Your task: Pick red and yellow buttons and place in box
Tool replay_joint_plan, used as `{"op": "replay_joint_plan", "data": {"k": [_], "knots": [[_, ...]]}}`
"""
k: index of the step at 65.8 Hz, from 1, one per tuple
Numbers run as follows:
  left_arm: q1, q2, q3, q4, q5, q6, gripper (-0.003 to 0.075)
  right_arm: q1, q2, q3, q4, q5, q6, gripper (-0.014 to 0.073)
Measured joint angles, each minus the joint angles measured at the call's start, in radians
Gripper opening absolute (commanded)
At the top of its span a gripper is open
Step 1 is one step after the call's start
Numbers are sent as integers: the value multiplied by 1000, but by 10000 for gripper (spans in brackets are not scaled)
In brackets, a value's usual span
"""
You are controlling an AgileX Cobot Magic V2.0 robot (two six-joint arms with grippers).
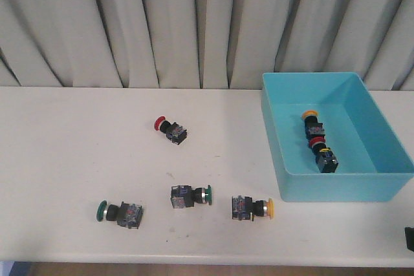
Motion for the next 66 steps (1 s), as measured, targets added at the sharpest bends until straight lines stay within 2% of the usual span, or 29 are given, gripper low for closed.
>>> {"op": "replay_joint_plan", "data": {"k": [10,20,28,36,46,57,66], "knots": [[0,0,0,0,-1,0,-8,2,-75,40,-27,-43,-9,-7],[0,0,0,0,-1,0,-8,2,-285,209,-48,-269,-13,-6],[0,0,0,0,-1,0,-8,2,-487,377,-15,-448,-13,-6],[0,0,0,0,-1,0,-8,2,-609,487,4,-564,-13,-6],[0,0,0,0,-1,0,-8,4,-671,592,8,-673,-4,-6],[0,0,0,0,-1,0,-8,4,-707,675,-71,-812,118,-4],[0,0,0,0,-1,0,-8,4,-714,675,-88,-834,166,-4]]}}
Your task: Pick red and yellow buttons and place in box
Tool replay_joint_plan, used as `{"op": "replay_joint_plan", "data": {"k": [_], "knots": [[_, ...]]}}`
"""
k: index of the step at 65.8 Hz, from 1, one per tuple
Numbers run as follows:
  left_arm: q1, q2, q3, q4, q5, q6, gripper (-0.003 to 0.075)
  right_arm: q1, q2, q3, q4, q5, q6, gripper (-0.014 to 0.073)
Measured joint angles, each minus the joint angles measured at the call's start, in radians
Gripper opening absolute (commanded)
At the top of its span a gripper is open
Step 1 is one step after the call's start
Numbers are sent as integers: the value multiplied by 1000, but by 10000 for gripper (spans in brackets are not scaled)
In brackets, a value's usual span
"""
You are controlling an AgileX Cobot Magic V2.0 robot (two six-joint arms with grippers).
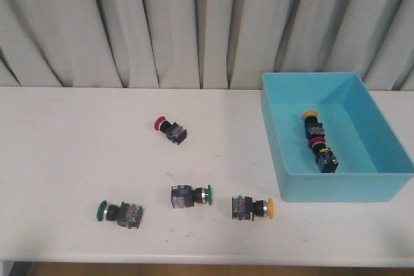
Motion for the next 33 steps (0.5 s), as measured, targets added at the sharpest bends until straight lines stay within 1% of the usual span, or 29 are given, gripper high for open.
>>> {"op": "replay_joint_plan", "data": {"k": [33], "knots": [[0,0,0,0,0,0,-8,0,0,3,-14,18,8,-4]]}}
